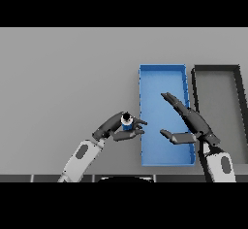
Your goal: Pick up the blue pipe and place it into the blue bin.
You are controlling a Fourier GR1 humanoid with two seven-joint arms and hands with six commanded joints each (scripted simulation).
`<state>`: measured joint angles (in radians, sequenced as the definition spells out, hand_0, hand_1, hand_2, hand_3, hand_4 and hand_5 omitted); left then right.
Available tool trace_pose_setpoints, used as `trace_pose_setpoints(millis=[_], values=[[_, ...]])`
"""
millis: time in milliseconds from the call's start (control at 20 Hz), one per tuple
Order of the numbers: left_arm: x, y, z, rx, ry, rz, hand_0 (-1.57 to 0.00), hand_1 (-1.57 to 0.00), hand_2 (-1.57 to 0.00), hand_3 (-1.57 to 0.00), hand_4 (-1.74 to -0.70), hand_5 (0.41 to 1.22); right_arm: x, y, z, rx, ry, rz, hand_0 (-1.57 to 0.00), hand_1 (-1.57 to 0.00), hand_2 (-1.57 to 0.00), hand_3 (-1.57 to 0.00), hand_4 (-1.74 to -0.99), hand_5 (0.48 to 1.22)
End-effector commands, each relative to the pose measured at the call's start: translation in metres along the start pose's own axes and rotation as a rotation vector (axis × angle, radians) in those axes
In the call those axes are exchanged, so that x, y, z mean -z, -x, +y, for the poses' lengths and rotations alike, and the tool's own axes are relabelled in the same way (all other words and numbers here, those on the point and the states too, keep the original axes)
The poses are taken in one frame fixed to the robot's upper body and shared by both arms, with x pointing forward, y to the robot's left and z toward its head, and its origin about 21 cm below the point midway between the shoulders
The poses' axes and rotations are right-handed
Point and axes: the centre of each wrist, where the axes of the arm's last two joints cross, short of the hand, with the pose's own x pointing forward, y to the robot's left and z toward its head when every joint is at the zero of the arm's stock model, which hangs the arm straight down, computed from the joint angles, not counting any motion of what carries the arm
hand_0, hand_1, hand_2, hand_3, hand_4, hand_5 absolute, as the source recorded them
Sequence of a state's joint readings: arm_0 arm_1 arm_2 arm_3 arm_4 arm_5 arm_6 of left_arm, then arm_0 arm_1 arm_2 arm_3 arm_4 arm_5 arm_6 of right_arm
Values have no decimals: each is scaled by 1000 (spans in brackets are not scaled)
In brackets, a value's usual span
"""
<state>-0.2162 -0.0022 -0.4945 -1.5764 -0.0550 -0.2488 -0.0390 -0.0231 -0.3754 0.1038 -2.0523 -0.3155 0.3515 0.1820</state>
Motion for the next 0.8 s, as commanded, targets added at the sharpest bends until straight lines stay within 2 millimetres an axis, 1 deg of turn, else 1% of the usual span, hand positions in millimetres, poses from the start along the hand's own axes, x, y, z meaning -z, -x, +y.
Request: trace_pose_setpoints(millis=[0, 100, 150, 200, 250, 300, 350, 450, 550, 600, 700, 750], values=[[1, -4, 2, 12, -1, -10, -1571, -1571, -1571, -1571, -1467, 1221, 7, -8, 1, -24, -45, 10, 1, -7, -99, 0, -1261, 560], [4, -1, 2, 16, -7, 0, -1571, -1571, -1571, -1571, -1467, 1221, 22, -23, 6, -87, -122, 9, 1, -4, -81, 1, -1281, 558], [4, -1, 3, 26, -8, 0, -1571, -1571, -1571, -1571, -1467, 1221, 30, -25, 8, -95, -152, 9, 1, -3, -66, 1, -1291, 558], [6, -4, 4, 34, -5, -2, -1571, -1571, -1571, -1571, -1467, 1221, 36, -28, 16, -96, -188, 5, 1, -2, -53, 1, -1296, 556], [5, -2, 1, 27, -3, -12, -1571, -1571, -1571, -1571, -1467, 1221, 41, -30, 20, -109, -213, -16, 1, -2, -44, 1, -1298, 559], [8, -5, 3, 30, -7, -15, -1571, -1571, -1571, -1571, -1467, 1221, 49, -34, 27, -95, -251, -26, 1, -1, -42, 1, -1302, 559], [4, -3, 6, 22, -8, -18, -1571, -1571, -1571, -1571, -1467, 1221, 52, -35, 27, -97, -275, -16, 1, -1, -42, 1, -1300, 560], [3, -2, 9, 28, 2, -22, -1571, -1571, -1571, -1571, -1466, 1221, 64, -39, 33, -86, -331, -12, 1, 0, -45, 1, -1282, 555], [4, 0, 6, 14, 18, -18, -1571, -1571, -1571, -1571, -1464, 1221, 78, -46, 38, -110, -367, -32, 1, 0, -48, 1, -1253, 554], [7, -1, 6, 5, 21, -14, -1571, -1571, -1571, -1571, -1465, 1221, 83, -46, 40, -122, -388, -15, 1, -2, -52, 1, -1242, 551], [6, 2, 10, -20, 25, 4, -1571, -1571, -1571, -1571, -1469, 1221, 97, -50, 47, -146, -413, -15, -7, -16, -66, 1, -1223, 540], [6, 2, 9, -14, 22, -1, -1571, -1571, -1571, -1571, -1470, 1221, 101, -51, 51, -148, -437, -21, -11, -20, -71, 1, -1209, 534]])
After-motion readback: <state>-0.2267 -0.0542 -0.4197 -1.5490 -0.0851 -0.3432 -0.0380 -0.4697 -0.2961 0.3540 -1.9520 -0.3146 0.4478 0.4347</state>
